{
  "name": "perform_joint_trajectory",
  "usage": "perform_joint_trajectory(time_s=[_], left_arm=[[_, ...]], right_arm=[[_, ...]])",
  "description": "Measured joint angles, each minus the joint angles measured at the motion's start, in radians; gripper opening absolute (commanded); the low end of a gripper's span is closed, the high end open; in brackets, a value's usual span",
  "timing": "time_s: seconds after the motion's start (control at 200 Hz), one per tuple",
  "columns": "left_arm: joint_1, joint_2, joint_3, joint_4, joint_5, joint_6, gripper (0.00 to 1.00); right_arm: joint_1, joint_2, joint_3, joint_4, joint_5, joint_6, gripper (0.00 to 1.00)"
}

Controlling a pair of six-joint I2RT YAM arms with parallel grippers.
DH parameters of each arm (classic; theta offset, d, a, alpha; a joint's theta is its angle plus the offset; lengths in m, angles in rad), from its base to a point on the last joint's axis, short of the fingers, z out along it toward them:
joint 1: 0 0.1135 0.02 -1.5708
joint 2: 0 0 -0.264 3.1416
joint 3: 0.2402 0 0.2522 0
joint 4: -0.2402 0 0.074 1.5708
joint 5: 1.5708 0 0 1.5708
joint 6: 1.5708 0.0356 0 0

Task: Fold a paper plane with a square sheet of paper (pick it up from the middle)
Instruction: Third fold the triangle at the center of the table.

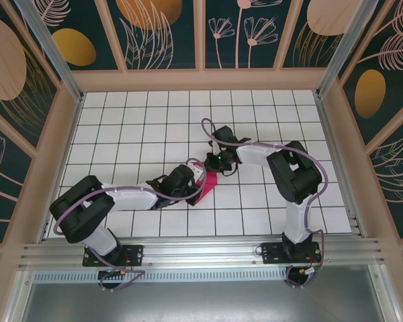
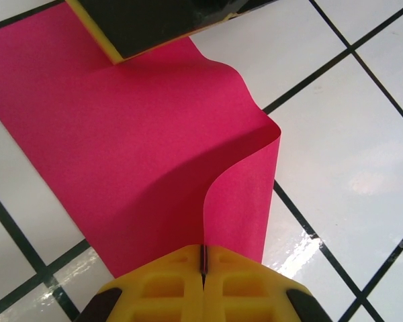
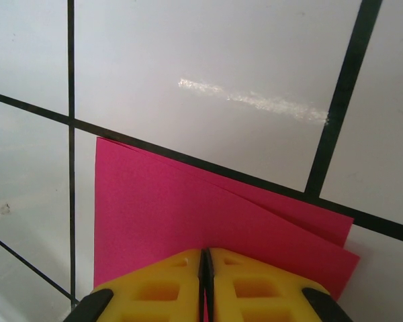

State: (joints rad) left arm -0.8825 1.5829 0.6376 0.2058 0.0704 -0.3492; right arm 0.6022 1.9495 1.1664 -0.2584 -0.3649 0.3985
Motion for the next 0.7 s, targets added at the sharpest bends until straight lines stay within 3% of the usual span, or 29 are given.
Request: perform_joint_trajectory(time_s=[0.696], left_arm=[[0.035, 0.0, -0.038, 0.03, 0.026, -0.046, 0.0]], right_arm=[[0.0, 0.0, -0.002, 0.006, -0.001, 0.011, 0.14]])
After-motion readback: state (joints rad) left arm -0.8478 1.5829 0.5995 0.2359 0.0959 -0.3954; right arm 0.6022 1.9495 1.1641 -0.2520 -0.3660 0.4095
